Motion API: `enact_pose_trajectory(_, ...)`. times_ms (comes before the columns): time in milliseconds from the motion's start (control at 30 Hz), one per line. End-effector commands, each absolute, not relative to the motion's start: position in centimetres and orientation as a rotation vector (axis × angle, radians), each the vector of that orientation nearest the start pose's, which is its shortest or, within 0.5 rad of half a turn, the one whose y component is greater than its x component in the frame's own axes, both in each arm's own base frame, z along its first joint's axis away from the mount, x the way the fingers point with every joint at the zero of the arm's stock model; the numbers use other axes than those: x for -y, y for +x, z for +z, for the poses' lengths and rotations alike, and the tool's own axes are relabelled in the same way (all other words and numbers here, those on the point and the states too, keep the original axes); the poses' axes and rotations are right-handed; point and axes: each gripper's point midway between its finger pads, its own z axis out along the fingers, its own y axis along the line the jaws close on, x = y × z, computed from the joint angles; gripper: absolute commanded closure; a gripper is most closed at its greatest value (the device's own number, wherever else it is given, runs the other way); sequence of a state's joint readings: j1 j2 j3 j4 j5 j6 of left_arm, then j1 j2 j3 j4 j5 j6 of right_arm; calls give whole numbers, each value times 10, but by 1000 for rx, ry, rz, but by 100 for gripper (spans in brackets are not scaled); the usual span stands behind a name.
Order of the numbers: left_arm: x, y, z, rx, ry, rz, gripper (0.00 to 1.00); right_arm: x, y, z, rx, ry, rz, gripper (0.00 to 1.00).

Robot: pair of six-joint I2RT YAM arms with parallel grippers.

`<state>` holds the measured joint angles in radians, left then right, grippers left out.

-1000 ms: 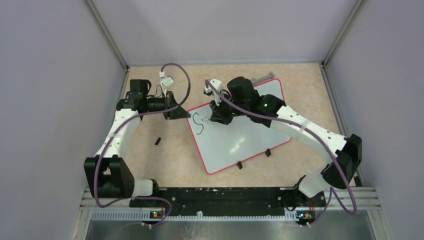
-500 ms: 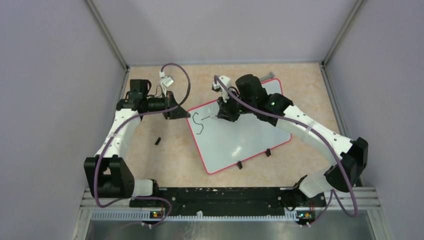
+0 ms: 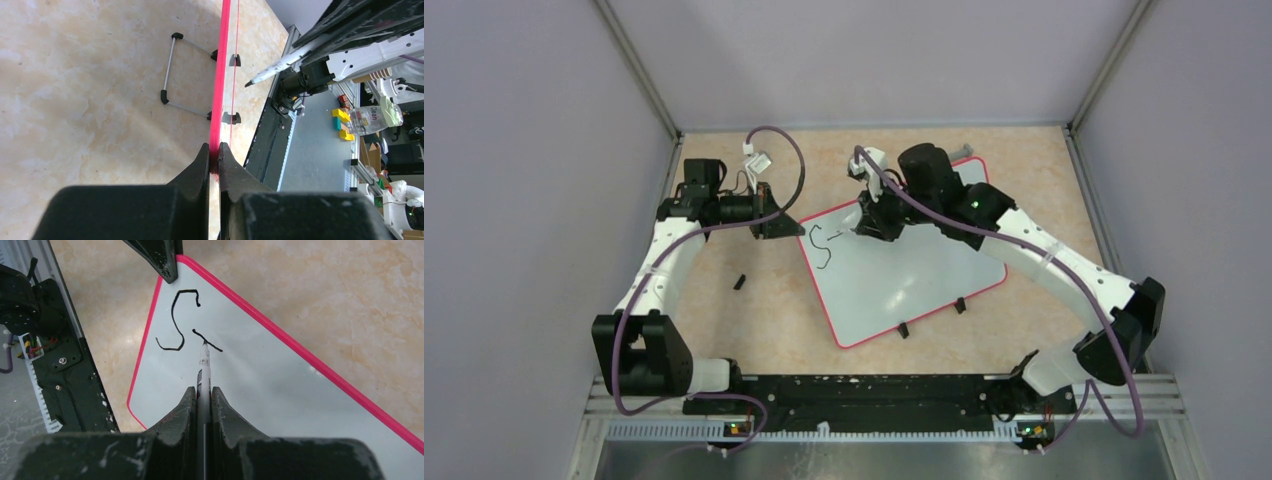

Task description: Write a sentence on the whiteboard

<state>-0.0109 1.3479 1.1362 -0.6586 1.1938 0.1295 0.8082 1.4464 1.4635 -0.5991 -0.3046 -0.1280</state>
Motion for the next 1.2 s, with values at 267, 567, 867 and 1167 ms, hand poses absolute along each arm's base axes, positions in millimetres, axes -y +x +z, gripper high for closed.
enact_pose_trajectory(267,165,271,249,-1959,691,-1323,100,-351,267,299,-1806,-1112,695,100)
enact_pose_trajectory(567,164,272,248,-1959,692,-1320,100,-351,268,280,-1840,-1130,679,100)
enact_pose_trajectory(867,164,273,248,-1963,689,-1321,100,-341,258,258,-1886,-1147,677,100)
enact_pose_trajectory(1167,164,273,246,-1968,688,-1314,100,-333,243,236,-1925,-1171,695,100)
